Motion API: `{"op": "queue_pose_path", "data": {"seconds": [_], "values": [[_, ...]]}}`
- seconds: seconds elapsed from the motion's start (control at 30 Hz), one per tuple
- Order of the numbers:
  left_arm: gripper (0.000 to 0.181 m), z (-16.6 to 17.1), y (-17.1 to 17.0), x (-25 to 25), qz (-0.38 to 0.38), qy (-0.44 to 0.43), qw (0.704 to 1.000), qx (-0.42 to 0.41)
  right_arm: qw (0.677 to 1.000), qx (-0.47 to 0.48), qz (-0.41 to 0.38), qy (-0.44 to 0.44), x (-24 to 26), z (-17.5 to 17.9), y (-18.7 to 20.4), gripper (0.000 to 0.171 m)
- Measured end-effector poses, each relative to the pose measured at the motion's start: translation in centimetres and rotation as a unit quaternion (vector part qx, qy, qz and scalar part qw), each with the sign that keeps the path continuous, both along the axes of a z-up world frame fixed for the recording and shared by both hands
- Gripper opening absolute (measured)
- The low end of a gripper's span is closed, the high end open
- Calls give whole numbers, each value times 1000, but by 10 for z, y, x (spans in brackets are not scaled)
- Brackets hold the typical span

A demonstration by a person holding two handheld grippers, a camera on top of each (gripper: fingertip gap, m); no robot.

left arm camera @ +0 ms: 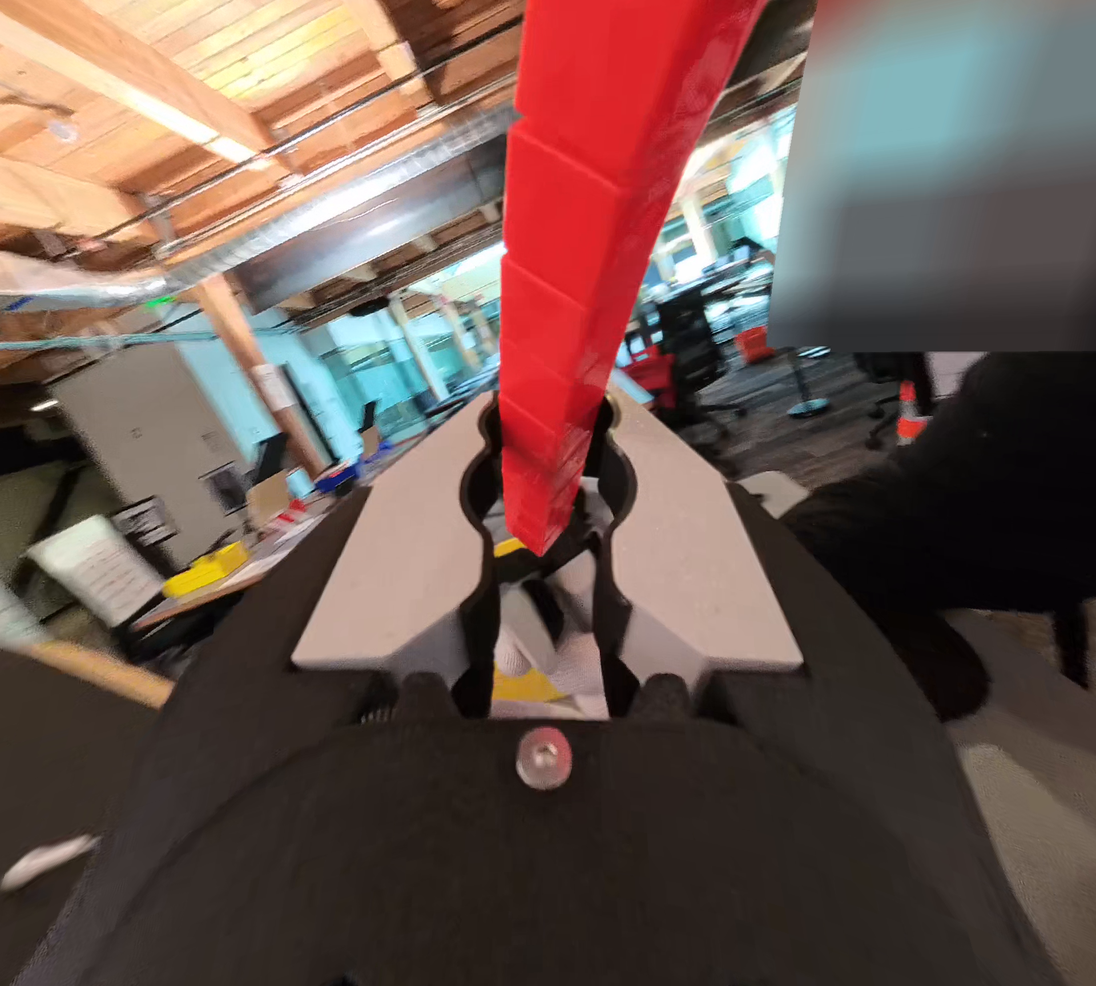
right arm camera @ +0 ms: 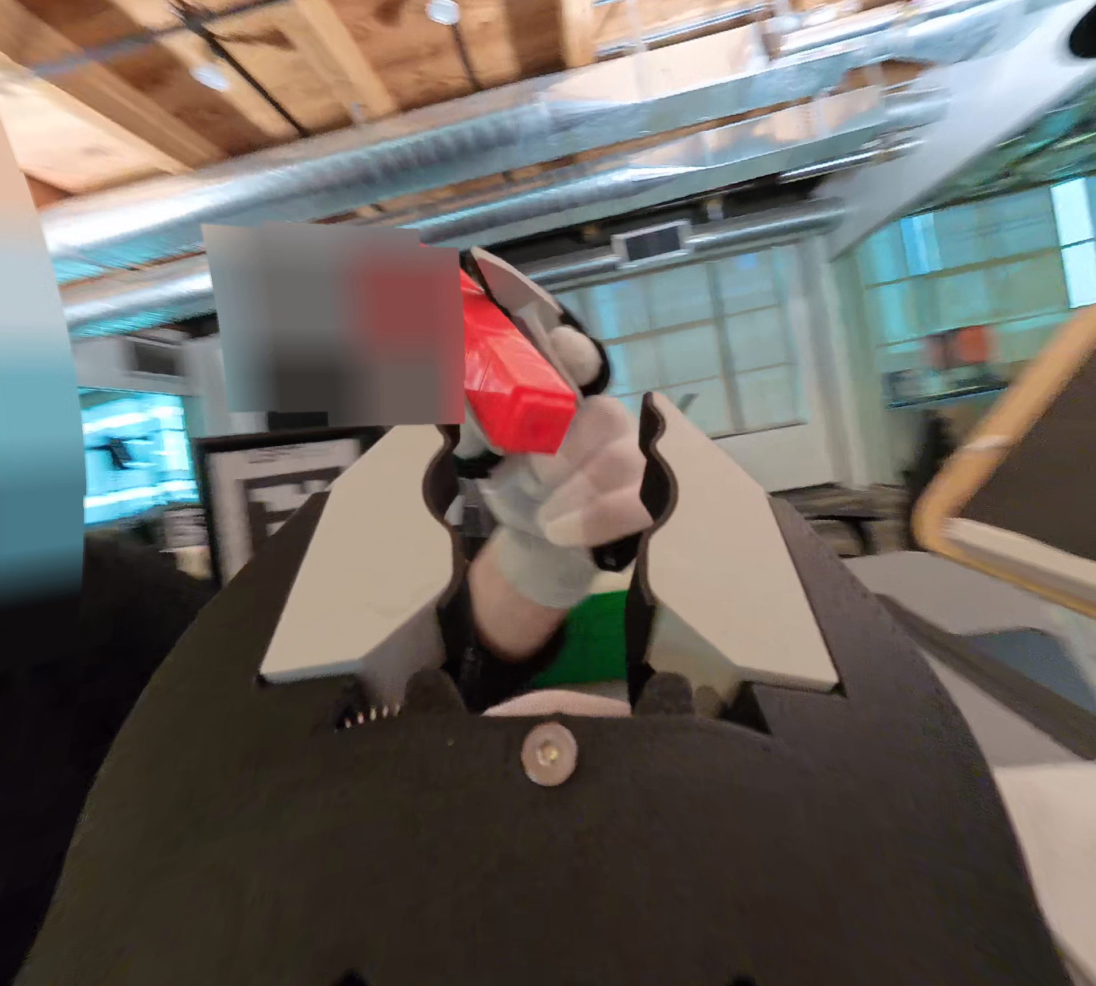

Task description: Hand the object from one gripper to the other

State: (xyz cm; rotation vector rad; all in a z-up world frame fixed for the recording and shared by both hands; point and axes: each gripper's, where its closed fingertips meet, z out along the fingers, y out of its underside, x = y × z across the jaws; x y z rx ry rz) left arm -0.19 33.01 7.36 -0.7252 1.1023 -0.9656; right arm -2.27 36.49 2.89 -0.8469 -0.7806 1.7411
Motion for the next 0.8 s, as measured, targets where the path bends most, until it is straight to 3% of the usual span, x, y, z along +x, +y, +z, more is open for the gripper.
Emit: {"op": "queue_pose_path", "data": {"seconds": [0.07,0.17,0.27,0.37,0.47,0.57,0.67,0.8], "values": [[28,7,18,-6,75,1,997,-3,996,14,-86,-18,5,-1,21,58],[28,7,56,-18,250,37,967,15,969,73,-230,-57,15,0,42,59],[28,6,79,-33,415,88,900,95,938,147,-298,-98,16,7,39,55],[29,11,90,-48,550,125,798,215,943,169,-268,-106,13,15,23,57],[29,13,89,-52,613,135,703,334,975,95,-177,-95,19,19,23,55],[28,9,82,-45,608,114,665,419,993,10,-81,-82,28,17,29,53],[28,-3,79,-35,597,128,617,496,993,-13,-16,-117,26,7,24,50],[28,-17,76,-14,578,145,600,534,981,6,53,-185,13,-11,-1,51]]}}
